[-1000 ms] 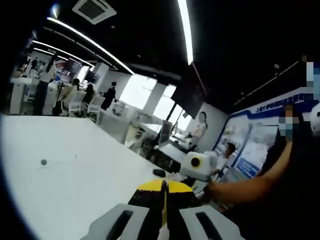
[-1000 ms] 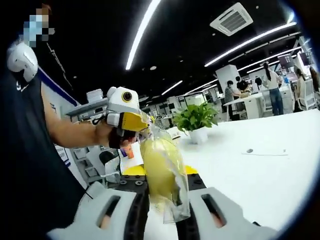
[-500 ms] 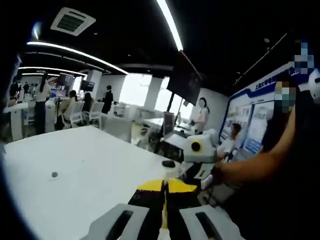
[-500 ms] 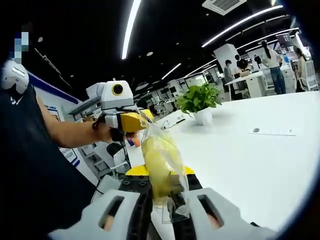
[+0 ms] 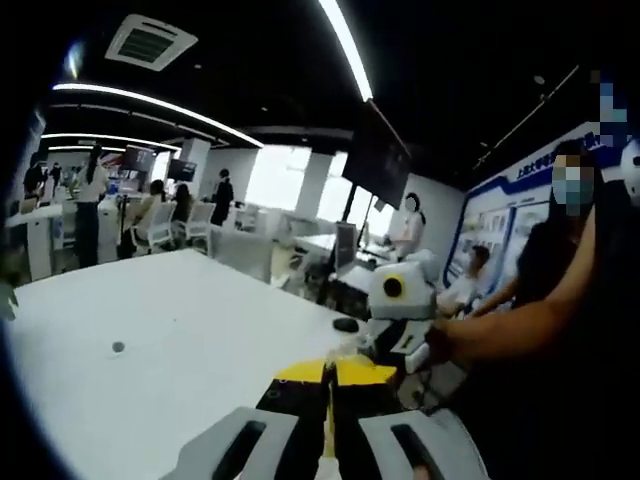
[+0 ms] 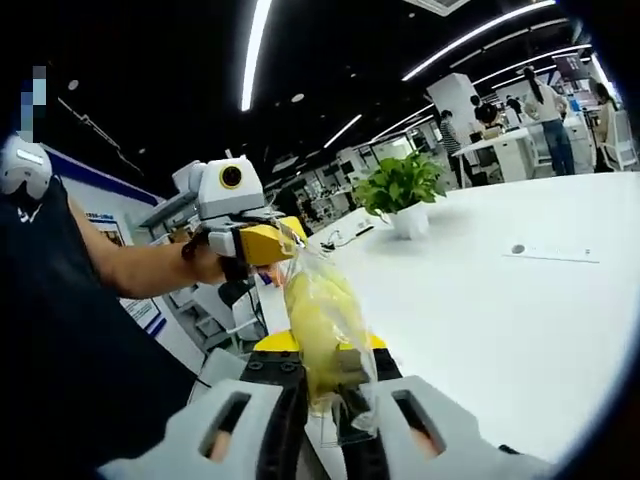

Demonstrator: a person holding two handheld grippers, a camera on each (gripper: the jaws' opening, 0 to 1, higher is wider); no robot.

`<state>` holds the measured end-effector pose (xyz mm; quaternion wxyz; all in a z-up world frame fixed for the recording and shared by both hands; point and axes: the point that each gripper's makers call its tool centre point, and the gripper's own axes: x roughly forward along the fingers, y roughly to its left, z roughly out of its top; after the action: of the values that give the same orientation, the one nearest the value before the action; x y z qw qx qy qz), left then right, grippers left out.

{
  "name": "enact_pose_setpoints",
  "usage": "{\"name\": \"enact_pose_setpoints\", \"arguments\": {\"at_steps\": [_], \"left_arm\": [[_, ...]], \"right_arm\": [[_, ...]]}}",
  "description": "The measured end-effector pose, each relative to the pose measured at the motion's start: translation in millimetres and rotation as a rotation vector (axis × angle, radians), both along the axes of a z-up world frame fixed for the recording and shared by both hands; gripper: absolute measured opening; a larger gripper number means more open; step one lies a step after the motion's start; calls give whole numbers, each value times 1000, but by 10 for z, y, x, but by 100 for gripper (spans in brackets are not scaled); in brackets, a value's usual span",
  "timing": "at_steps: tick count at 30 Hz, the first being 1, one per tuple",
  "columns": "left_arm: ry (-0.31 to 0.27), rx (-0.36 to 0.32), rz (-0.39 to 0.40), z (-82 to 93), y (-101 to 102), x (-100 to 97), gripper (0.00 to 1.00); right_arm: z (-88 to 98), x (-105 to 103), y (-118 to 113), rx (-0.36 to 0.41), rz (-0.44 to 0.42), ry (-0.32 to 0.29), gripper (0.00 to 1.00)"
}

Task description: Compare the silicone blocks by pressing each to a similar depth, holding the contact briefly, and releasing to observe deformation and rebound differences across the visible hardness samples.

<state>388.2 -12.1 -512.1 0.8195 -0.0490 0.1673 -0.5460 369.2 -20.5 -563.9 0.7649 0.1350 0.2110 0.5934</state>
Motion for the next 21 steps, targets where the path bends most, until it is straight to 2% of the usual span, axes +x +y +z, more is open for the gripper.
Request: {"name": "enact_pose_setpoints", "arguments": {"at_steps": [2,3,4,6,8,9,10,11,16,17,21], "left_arm": [[8,-10,-7,14,-4,-1,0],[51,-37,-7,34,-11,-18,0],[56,-38,-3,33,-6,-7,0],[1,-11,11,17,-7,27,0],[-9,4,10,-12,-18,12,0],[69,-17,24,-32,-15,13,0],[118,-34,30,-39,-11,18,0],[126,-39,28,-48,2,38,0],[-9,44,8,-105,59,20,0],[-20,46,9,-104,65,21,0],[0,28,9,-93,79,32,0]], "right_arm": [[17,-17,-7,7,3,-8,4],[33,-19,-14,17,9,-21,4],[32,-5,-17,19,6,-21,4],[26,13,-8,14,6,-6,4],[3,16,-8,-5,12,-3,3],[-7,14,-14,-16,14,-10,3],[-19,22,-24,-26,13,-24,3],[-26,23,-25,-29,12,-28,3],[-83,19,54,-42,24,-28,2],[-82,19,64,-43,22,-21,2],[-72,24,68,-38,22,-14,2]]}}
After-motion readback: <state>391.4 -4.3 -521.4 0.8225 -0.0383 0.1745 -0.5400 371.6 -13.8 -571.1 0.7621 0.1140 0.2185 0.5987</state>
